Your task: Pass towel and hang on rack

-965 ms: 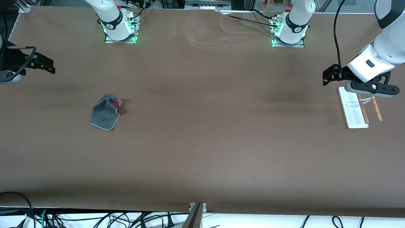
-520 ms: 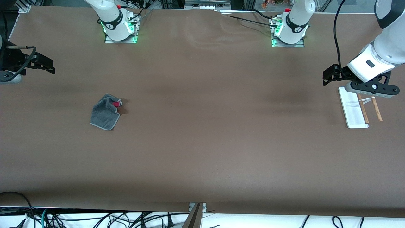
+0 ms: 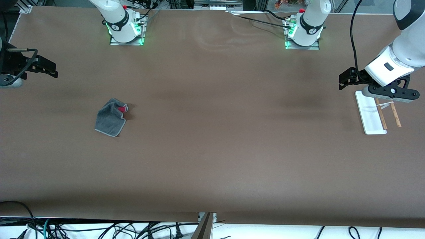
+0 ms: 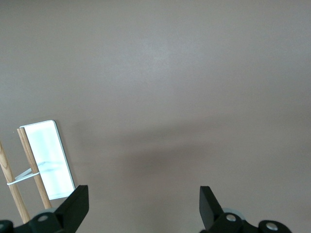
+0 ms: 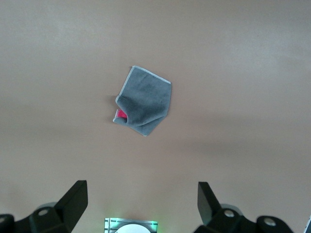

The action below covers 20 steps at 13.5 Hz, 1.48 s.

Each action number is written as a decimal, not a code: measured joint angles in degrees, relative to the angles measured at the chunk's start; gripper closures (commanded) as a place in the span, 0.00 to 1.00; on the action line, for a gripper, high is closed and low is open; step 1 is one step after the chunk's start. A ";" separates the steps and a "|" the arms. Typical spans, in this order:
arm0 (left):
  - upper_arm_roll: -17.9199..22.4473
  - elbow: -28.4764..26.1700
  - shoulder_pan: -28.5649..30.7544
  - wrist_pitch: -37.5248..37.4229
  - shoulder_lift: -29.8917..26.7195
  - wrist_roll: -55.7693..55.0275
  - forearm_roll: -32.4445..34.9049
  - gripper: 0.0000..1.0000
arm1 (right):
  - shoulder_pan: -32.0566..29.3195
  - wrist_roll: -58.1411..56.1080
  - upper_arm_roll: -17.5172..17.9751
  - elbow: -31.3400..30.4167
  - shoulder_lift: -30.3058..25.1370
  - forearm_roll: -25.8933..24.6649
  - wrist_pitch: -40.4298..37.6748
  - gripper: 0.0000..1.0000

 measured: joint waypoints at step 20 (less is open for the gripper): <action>0.01 0.00 0.23 0.00 0.00 0.00 0.00 0.00 | 0.00 0.00 0.00 0.00 0.31 0.00 1.12 0.00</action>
